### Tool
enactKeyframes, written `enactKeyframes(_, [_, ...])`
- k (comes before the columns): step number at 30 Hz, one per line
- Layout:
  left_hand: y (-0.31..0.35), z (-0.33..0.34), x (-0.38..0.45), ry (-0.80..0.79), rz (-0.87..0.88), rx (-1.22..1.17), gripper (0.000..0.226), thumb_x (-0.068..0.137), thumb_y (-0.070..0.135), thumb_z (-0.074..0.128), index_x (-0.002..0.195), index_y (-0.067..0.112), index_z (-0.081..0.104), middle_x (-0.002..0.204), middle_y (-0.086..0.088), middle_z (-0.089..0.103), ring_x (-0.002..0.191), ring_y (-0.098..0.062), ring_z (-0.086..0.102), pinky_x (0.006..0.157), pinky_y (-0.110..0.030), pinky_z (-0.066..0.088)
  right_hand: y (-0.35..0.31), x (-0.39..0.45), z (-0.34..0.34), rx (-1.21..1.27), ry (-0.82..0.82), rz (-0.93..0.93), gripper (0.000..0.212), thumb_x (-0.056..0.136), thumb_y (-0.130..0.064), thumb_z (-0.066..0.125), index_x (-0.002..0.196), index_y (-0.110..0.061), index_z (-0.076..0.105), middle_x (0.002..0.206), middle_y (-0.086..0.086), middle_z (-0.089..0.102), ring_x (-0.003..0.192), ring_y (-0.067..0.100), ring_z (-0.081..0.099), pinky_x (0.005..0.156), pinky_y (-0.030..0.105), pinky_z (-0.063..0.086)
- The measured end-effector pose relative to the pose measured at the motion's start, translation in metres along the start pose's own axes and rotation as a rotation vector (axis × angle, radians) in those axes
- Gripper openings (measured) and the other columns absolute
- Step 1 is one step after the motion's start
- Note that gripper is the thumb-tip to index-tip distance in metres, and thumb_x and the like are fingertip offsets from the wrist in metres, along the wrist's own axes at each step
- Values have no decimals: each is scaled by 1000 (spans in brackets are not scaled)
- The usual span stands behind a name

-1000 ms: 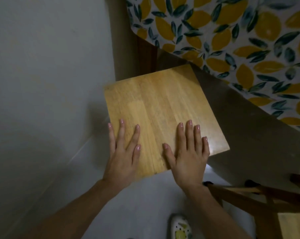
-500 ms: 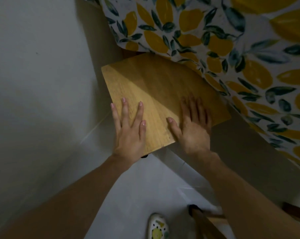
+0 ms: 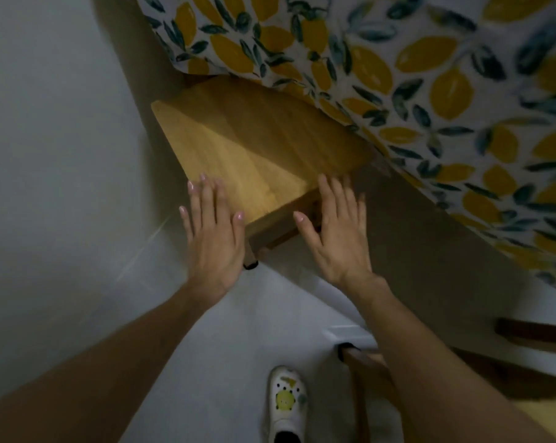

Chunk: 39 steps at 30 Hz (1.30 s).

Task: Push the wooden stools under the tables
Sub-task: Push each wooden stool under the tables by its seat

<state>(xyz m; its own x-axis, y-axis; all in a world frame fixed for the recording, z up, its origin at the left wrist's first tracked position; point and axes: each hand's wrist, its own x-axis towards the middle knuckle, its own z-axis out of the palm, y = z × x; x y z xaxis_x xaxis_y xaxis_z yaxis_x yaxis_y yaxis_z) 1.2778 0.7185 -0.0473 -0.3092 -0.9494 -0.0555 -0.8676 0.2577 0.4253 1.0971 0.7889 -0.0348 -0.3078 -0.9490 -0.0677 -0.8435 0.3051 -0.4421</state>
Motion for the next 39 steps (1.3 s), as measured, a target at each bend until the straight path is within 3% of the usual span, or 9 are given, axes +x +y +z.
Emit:
enactKeyframes(6, [38,15,-130,-190,-54,-412,58,100,35,24,151,20,0,159,2,-16,145,-18,-19,120,-43,-2,39,-162,-3,47,105,245,70,96,-59,23,154,-23,11,163,-3,-2,147,7,-15,121,38,-9])
enactKeyframes(9, [51,24,-188,-291,67,-371,56,101,32,24,151,24,-2,158,4,-19,143,-11,-22,120,-40,-5,52,-245,-14,64,200,382,66,96,-55,28,153,-22,19,163,-3,7,149,8,-9,122,37,-4])
enactKeyframes(14, [91,33,-283,-440,305,-324,51,102,32,21,144,44,-4,151,14,-28,142,-12,-27,116,-32,-14,69,-376,-32,-8,195,560,65,96,-56,26,153,-24,18,163,-2,6,149,13,-7,122,42,-4])
enactKeyframes(20, [146,63,-378,-502,435,-226,56,101,36,24,150,34,-4,156,3,-26,142,-17,-29,114,-32,-14,104,-499,-39,-14,237,724,70,93,-61,24,153,-26,17,163,-3,4,149,13,-8,121,44,-4])
enactKeyframes(25, [169,96,-415,-436,422,-71,73,92,53,10,149,13,-12,154,-7,-30,140,-19,-32,113,-36,-19,140,-536,-31,-83,179,697,74,93,-63,21,154,-25,7,164,1,-4,149,18,-15,121,47,-3])
enactKeyframes(27, [178,108,-421,-400,381,-58,75,94,53,11,148,7,-14,154,-8,-29,143,-19,-26,117,-38,-13,153,-538,-27,-108,120,664,76,93,-65,17,155,-25,1,163,3,-11,148,19,-20,120,48,-5])
enactKeyframes(31, [188,124,-429,-311,310,-87,73,98,48,19,149,7,-13,156,-7,-27,145,-20,-18,120,-40,-1,169,-538,-17,-171,106,598,79,92,-68,14,155,-22,3,163,10,-8,149,28,-15,118,53,-5])
enactKeyframes(39, [210,137,-387,-260,373,-36,71,97,49,16,150,8,-9,157,-12,-24,146,-22,-15,118,-35,-5,199,-498,-28,-169,130,537,83,91,-70,16,154,-16,10,162,16,0,148,34,-11,117,54,-9])
